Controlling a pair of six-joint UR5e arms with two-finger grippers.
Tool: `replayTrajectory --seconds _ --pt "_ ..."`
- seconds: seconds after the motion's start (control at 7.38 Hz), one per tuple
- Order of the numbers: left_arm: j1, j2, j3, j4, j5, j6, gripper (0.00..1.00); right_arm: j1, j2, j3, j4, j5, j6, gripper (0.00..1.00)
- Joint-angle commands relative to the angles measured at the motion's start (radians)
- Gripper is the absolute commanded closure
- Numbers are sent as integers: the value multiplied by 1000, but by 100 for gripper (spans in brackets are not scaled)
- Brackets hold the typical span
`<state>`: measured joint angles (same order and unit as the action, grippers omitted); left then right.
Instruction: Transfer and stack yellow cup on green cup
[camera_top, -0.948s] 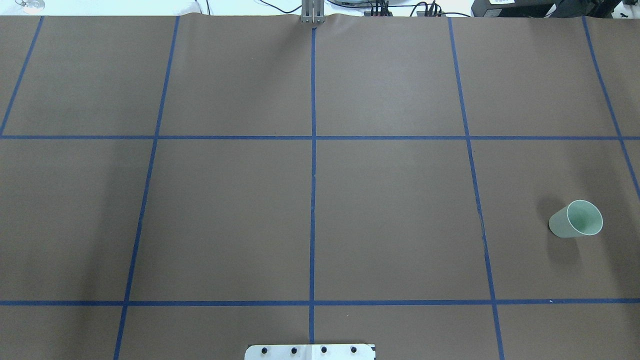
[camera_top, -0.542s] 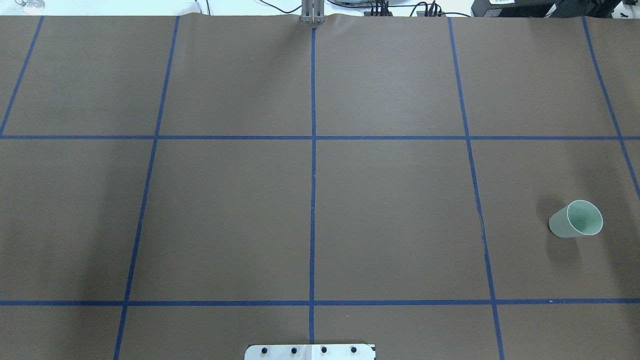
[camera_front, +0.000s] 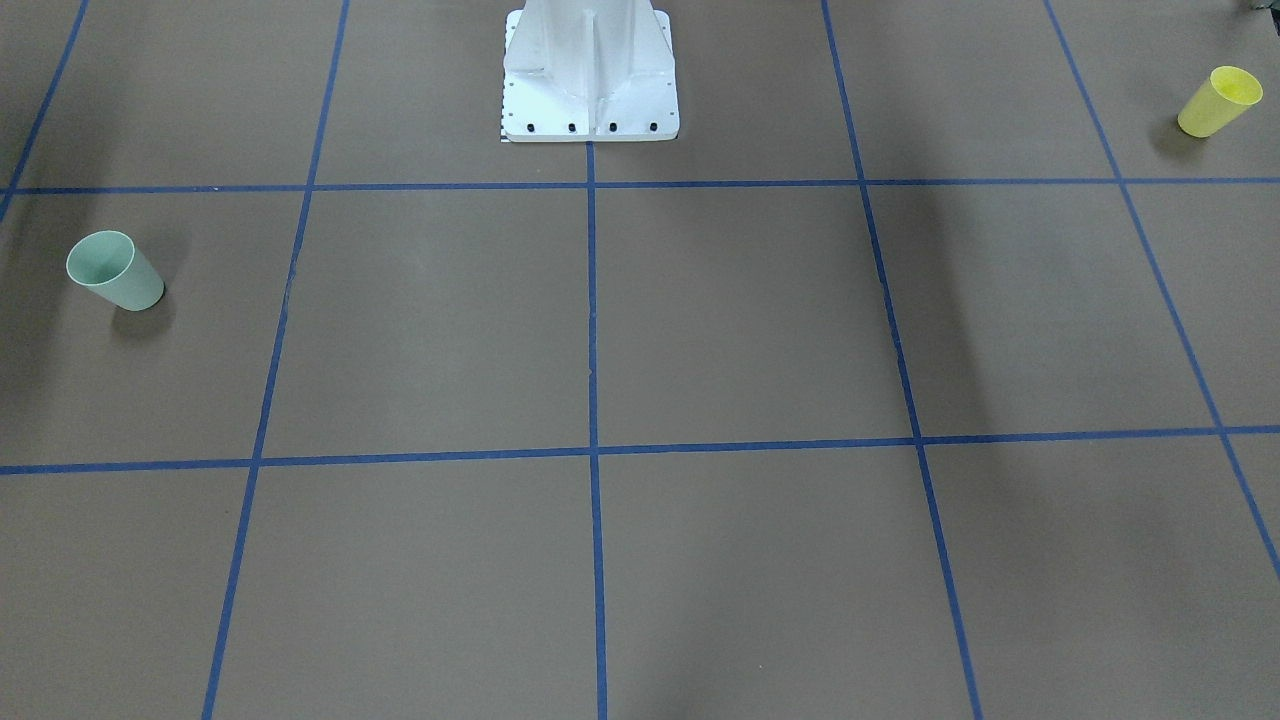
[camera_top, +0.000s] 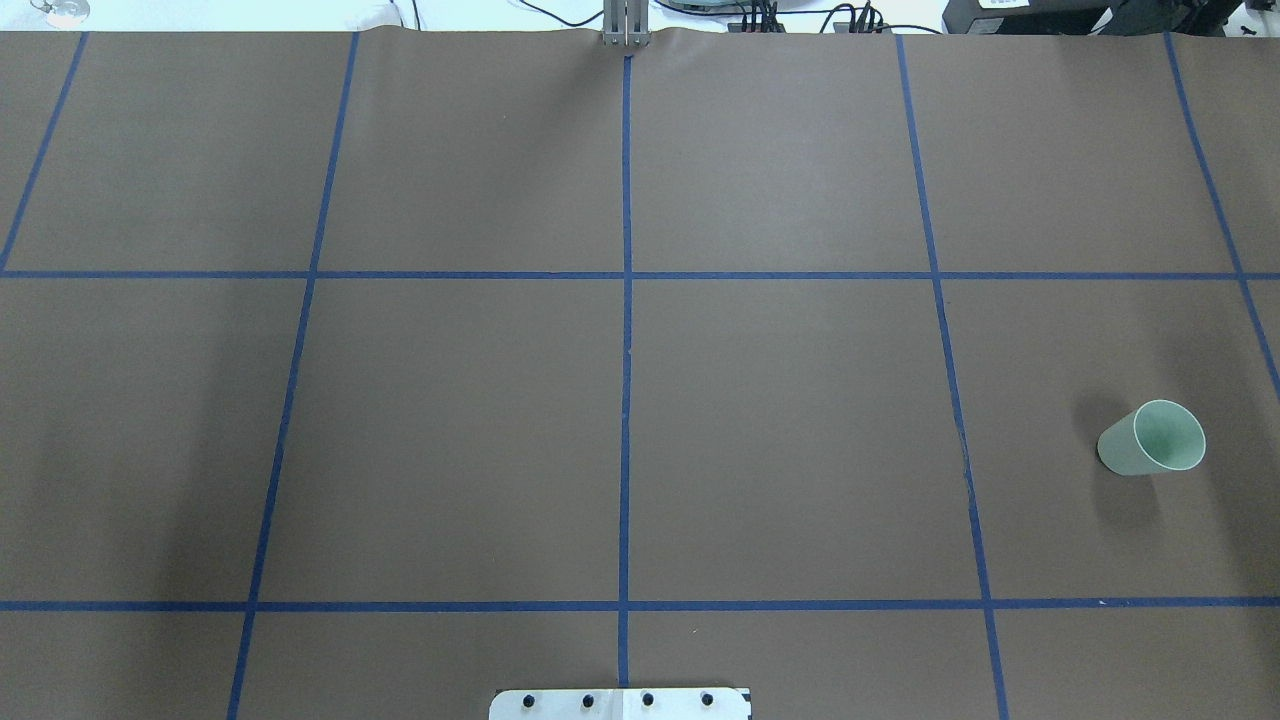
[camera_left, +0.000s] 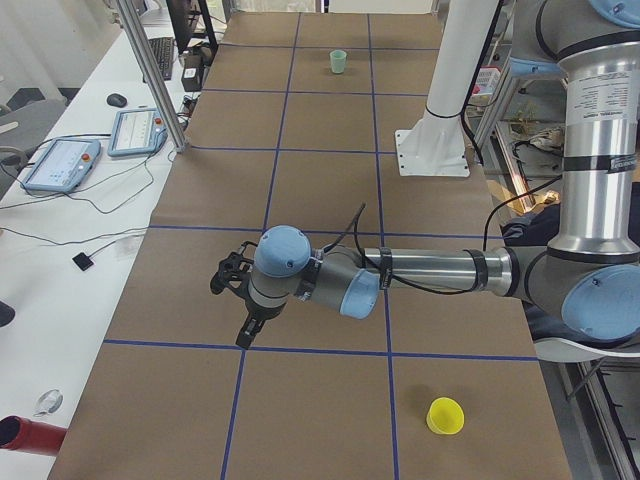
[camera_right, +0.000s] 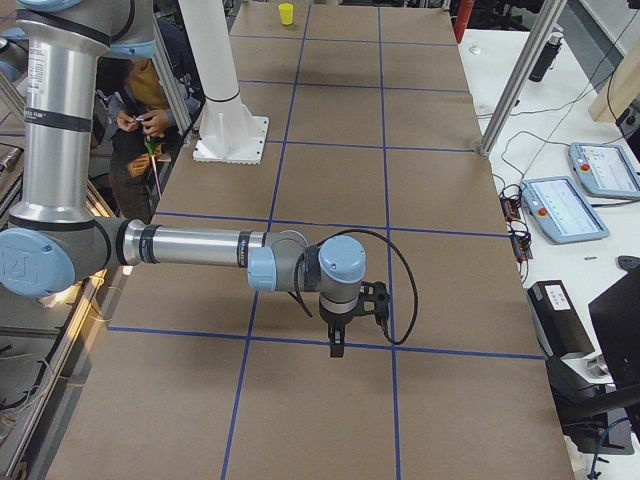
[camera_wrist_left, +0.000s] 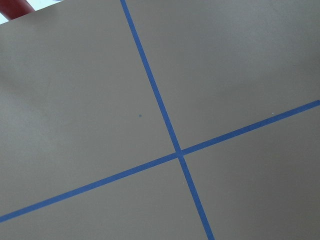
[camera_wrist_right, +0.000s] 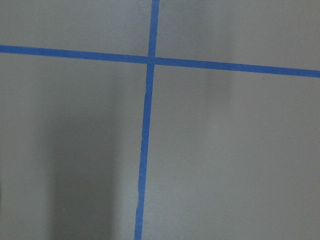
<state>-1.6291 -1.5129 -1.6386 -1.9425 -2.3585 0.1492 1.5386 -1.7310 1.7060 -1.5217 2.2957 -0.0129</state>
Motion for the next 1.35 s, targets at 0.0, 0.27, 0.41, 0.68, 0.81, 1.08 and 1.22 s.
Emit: replayTrajectory --seconds 0.0,0.27,0.41,0.68,0.81,1.08,1.22 --pt "0 6 -3 -36 2 -64 0 0 -21 1 0 -1 -1 0" --pt "-2 60 -52 -140 48 -423 0 0 -41 3 0 5 -2 0" --pt "5 119 -96 -264 185 -633 0 0 -47 3 2 4 -4 0" --pt "21 163 -144 -303 321 -809 0 0 -58 1 2 1 -4 0" --pt "58 183 -168 -302 440 -924 0 0 -59 1 2 4 -2 0" --pt "139 262 -226 -302 712 -1138 0 0 -59 0 0 4 -4 0" --pt "141 307 -239 -297 798 -1208 0 0 -59 -2 0 2 -4 0"
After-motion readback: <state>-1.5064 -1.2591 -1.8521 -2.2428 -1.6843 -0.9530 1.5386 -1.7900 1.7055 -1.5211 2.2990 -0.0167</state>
